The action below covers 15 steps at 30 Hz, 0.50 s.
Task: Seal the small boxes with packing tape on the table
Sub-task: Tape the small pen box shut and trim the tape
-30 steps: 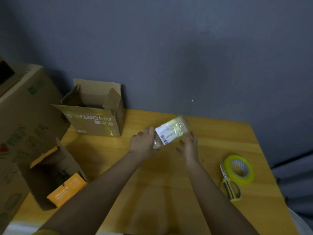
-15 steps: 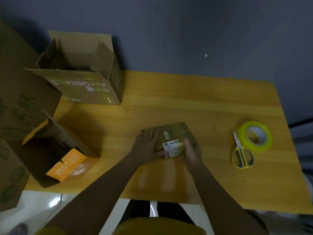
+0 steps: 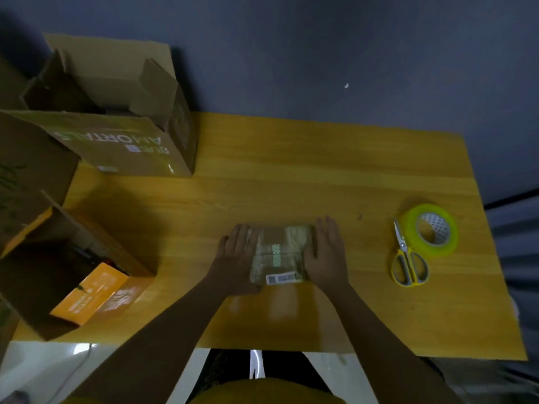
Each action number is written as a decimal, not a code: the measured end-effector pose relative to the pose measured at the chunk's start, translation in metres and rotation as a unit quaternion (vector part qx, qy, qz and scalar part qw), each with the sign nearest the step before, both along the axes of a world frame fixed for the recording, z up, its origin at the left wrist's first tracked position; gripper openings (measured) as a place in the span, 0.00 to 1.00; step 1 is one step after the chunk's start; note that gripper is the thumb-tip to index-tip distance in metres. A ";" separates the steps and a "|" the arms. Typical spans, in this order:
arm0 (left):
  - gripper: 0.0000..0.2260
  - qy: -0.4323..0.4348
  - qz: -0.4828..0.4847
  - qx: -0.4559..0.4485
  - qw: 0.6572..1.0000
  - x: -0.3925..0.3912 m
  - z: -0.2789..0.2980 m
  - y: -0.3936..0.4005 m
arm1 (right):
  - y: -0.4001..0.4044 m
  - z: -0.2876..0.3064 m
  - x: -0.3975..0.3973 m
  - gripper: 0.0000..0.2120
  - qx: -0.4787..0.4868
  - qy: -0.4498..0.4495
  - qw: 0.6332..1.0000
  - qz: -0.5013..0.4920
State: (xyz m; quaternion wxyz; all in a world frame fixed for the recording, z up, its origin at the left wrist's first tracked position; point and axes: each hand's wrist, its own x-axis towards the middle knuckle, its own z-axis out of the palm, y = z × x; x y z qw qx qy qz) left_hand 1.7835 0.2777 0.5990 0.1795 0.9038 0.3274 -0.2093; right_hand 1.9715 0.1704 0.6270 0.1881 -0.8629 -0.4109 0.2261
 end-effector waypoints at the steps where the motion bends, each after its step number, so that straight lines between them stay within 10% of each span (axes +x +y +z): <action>1: 0.60 0.005 0.009 -0.002 1.000 -0.001 -0.005 -0.001 | 0.011 -0.003 -0.001 0.27 -0.006 -0.025 0.998 0.056; 15: 0.59 -0.018 -0.019 0.040 0.999 0.002 -0.007 0.000 | -0.033 -0.042 -0.039 0.34 -0.038 -0.141 0.963 0.225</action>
